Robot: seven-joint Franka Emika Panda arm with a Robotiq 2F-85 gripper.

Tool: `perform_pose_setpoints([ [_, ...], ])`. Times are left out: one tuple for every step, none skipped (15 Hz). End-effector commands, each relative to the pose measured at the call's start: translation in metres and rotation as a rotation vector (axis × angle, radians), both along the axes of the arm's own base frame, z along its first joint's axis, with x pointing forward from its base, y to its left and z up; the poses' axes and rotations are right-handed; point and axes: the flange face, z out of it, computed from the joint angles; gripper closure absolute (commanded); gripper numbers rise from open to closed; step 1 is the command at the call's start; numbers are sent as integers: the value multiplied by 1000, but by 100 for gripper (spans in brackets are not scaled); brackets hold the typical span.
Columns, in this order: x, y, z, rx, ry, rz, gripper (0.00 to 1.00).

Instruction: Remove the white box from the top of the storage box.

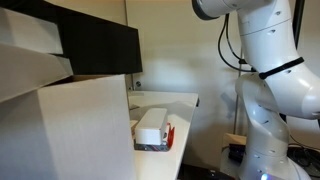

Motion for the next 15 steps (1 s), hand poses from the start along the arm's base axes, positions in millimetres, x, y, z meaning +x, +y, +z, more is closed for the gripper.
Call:
perform_pose_setpoints([
  [0, -7, 11, -17, -15, 28, 40],
  [1, -10, 13, -20, -16, 26, 40],
  [3, -13, 14, -24, -13, 21, 40],
  [3, -16, 16, -29, -13, 15, 40],
  [5, -21, 19, -31, -10, 5, 40],
  [7, -25, 21, -32, -10, -4, 40],
  [11, -31, 23, -33, -11, -17, 40],
  [14, -37, 24, -35, -12, -34, 40],
  [17, -44, 26, -41, -16, -59, 40],
  [20, -50, 28, -42, -16, -73, 40],
  [23, -59, 30, -53, -29, -111, 40],
  [26, -66, 32, -57, -37, -137, 40],
  [28, -75, 36, -65, -52, -169, 40],
  [31, -82, 39, -69, -64, -194, 40],
  [30, -94, 44, -70, -76, -232, 40],
])
